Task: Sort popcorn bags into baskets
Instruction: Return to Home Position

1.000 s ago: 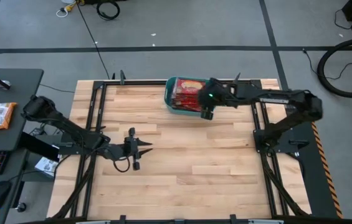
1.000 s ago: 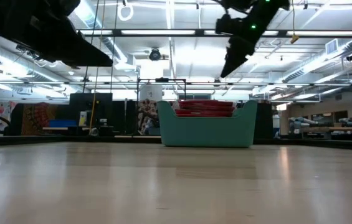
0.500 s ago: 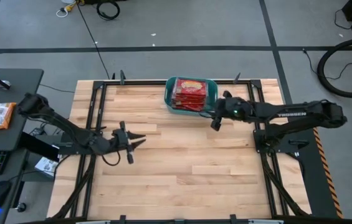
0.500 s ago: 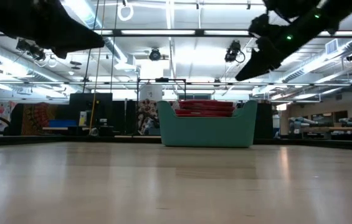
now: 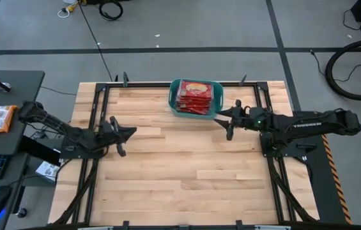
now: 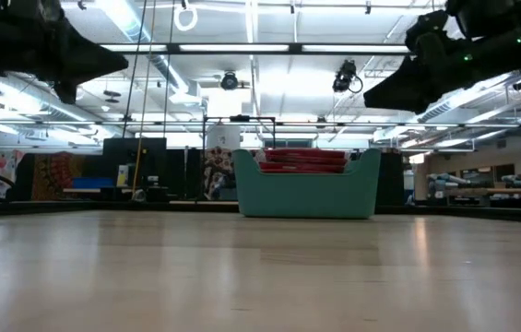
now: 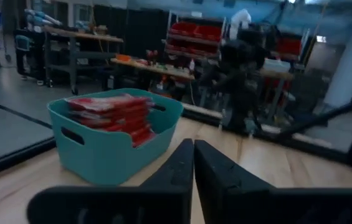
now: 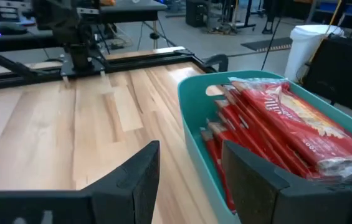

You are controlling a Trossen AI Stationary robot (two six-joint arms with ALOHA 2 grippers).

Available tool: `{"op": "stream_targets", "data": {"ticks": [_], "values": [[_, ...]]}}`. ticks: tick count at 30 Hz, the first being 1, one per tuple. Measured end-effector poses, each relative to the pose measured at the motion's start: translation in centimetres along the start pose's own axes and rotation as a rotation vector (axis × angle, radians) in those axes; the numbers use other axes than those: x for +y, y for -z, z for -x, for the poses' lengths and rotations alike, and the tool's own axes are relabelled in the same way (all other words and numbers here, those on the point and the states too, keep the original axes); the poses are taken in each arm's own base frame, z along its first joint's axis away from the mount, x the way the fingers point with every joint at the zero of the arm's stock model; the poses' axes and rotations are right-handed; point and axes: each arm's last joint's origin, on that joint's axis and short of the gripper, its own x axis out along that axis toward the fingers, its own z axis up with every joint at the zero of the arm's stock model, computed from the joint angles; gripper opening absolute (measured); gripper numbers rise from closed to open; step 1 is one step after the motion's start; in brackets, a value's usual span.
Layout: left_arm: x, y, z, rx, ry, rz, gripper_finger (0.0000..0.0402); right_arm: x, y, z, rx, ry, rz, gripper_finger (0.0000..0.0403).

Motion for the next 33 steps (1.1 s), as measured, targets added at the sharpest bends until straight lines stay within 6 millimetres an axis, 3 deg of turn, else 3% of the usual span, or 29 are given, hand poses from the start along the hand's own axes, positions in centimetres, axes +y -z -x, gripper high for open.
{"op": "stream_targets", "data": {"ticks": [14,22,33], "values": [[1.6,0.4,1.3,-0.042,-0.035,-0.001,0.0008,-0.5,3.7,2.3,-0.183,-0.034,-0.097,0.0178],[1.5,0.1,1.7,-0.06,0.017,-0.009,0.0008,-0.7,3.9,3.6,-0.345,-0.097,-0.12,0.0178],[1.1,0.1,2.3,-0.055,0.037,-0.09,0.0007,-1.2,4.8,3.4,-0.242,-0.055,-0.144,0.0178]]}}
